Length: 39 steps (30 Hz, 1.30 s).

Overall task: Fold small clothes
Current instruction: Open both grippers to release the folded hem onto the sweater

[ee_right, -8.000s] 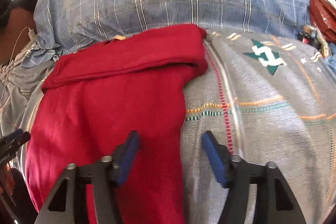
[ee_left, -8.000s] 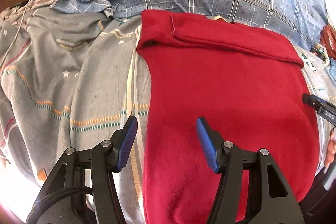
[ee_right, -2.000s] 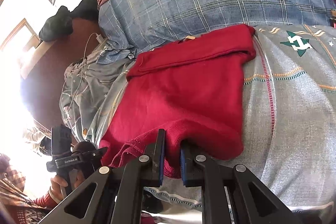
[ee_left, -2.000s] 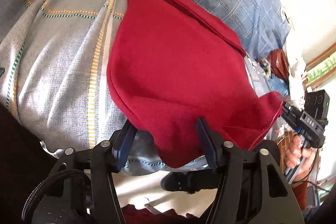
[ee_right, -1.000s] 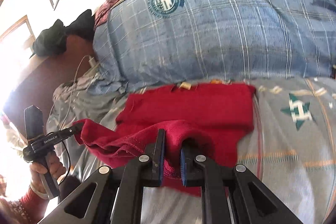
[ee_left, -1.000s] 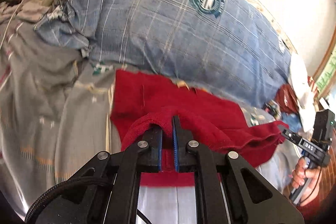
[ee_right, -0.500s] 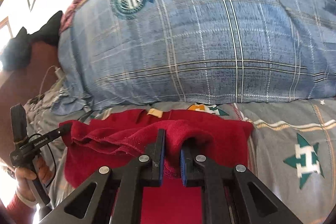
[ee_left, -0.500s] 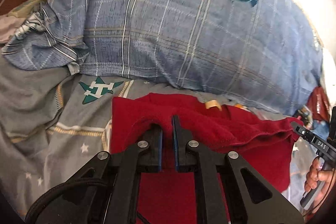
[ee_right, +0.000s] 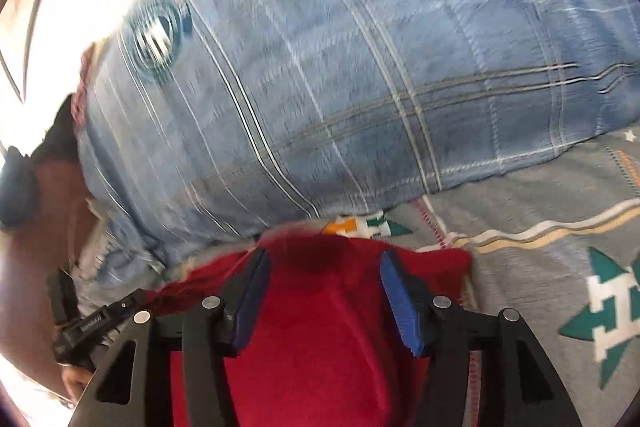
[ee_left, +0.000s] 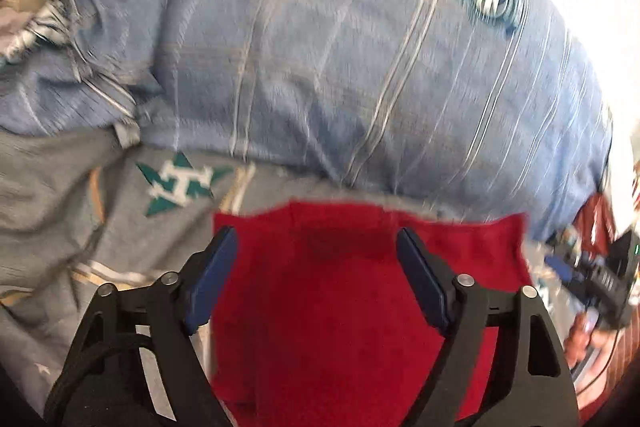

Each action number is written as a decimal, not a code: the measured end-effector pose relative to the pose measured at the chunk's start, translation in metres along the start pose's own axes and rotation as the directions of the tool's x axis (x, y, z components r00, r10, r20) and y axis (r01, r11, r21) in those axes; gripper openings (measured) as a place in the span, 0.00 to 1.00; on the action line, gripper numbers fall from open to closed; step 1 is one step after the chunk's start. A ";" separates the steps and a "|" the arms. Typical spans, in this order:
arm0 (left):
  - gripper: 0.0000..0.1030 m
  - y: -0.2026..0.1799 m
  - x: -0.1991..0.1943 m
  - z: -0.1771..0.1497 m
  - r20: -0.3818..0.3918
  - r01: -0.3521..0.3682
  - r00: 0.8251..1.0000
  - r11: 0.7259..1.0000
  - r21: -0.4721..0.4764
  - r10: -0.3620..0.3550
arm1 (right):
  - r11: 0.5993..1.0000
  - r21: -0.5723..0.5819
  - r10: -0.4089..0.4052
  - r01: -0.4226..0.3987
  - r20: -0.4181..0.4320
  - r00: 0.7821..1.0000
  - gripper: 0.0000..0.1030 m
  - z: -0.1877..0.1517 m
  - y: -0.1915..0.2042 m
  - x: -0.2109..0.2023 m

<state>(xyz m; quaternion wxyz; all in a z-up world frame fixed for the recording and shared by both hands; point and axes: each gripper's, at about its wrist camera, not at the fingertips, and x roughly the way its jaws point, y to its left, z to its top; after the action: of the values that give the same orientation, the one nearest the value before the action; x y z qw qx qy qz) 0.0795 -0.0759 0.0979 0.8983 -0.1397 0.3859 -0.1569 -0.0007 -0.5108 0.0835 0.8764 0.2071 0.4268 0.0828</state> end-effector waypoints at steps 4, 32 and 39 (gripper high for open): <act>0.79 -0.011 0.006 0.001 -0.017 -0.011 1.000 1.000 0.029 0.012 | 0.989 -0.150 -0.008 0.006 -0.014 1.000 0.41 -0.010 0.026 -0.011; 0.79 0.030 -0.006 -0.045 -0.060 -0.188 0.980 0.981 0.052 0.191 | 0.942 -0.248 -0.250 0.225 -0.074 0.965 0.40 -0.041 0.023 -0.009; 0.79 0.025 -0.022 -0.089 -0.096 -0.233 0.966 0.970 0.068 0.238 | 0.918 -0.273 -0.339 0.287 -0.167 0.926 0.40 -0.074 0.003 0.003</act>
<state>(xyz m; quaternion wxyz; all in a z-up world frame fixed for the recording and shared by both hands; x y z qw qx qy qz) 0.0041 -0.0555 0.0441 0.8930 -0.0594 0.4411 -0.0668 -0.0571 -0.4858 0.0419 0.8468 0.0169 0.5315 0.0143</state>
